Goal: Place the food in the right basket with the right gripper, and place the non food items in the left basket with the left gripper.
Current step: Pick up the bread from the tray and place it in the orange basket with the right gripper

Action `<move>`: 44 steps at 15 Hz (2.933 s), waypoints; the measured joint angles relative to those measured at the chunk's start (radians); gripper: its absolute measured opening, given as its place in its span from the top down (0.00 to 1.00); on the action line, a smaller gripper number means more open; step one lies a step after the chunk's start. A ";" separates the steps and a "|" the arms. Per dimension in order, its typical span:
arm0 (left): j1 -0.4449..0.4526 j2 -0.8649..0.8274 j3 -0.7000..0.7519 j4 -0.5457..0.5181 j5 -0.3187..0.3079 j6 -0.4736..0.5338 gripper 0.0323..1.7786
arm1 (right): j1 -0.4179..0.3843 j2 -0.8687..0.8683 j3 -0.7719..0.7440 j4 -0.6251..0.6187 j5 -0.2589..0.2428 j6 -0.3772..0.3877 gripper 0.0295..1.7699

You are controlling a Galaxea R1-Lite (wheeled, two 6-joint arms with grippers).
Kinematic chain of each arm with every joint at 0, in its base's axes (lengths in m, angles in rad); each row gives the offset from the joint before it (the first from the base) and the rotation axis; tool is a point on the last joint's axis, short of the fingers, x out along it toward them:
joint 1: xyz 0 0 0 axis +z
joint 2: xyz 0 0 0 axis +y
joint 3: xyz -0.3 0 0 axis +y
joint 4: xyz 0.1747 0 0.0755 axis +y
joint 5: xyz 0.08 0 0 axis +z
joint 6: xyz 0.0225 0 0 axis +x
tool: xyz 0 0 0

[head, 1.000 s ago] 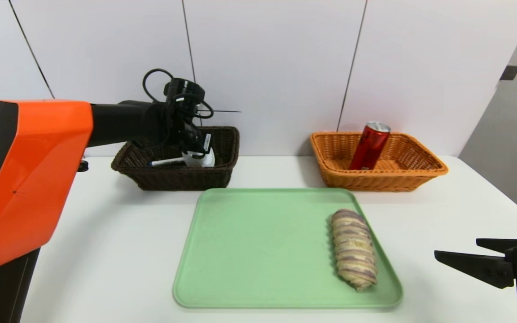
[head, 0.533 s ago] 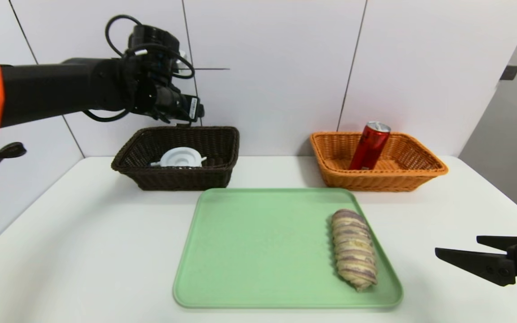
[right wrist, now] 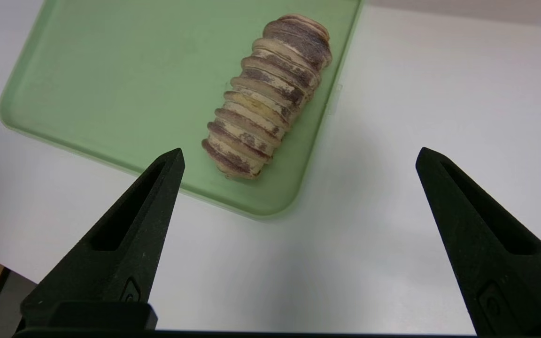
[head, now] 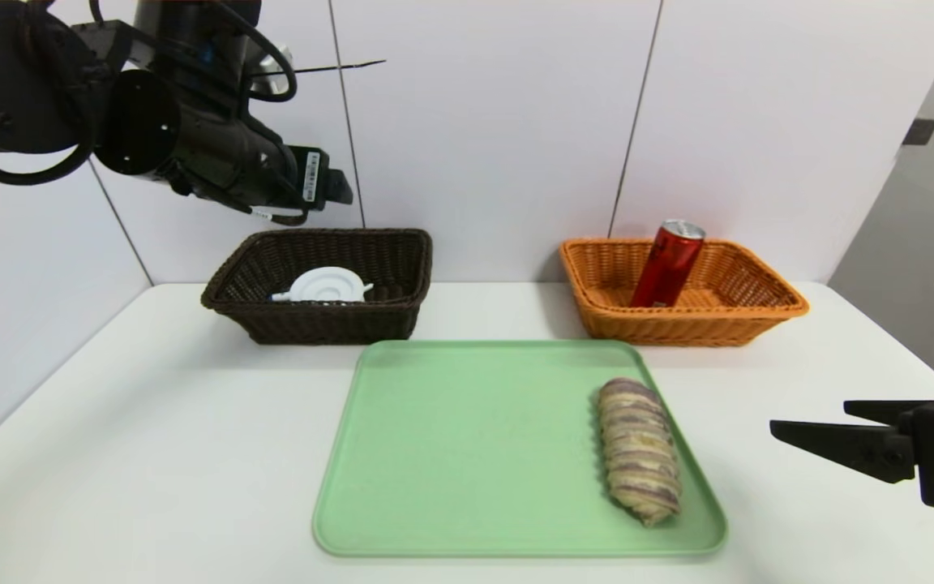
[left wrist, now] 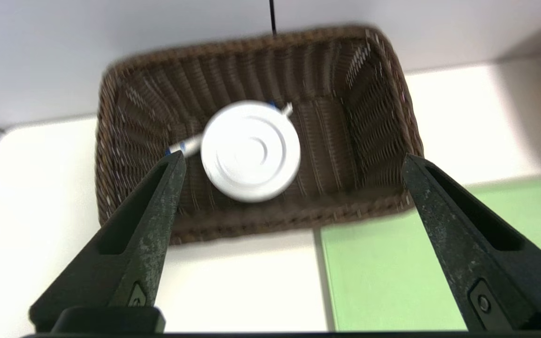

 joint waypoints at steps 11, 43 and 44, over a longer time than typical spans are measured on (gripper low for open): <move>-0.166 -0.341 0.521 -0.003 0.006 -0.076 0.06 | 0.202 0.309 -0.197 0.018 -0.113 0.110 0.04; -0.165 -0.454 0.663 -0.049 0.009 -0.079 0.05 | 0.328 0.615 -0.340 0.103 -0.301 0.235 0.94; -0.165 -0.455 0.663 -0.049 0.009 -0.079 0.05 | 0.328 0.594 -0.343 0.085 -0.302 0.229 0.94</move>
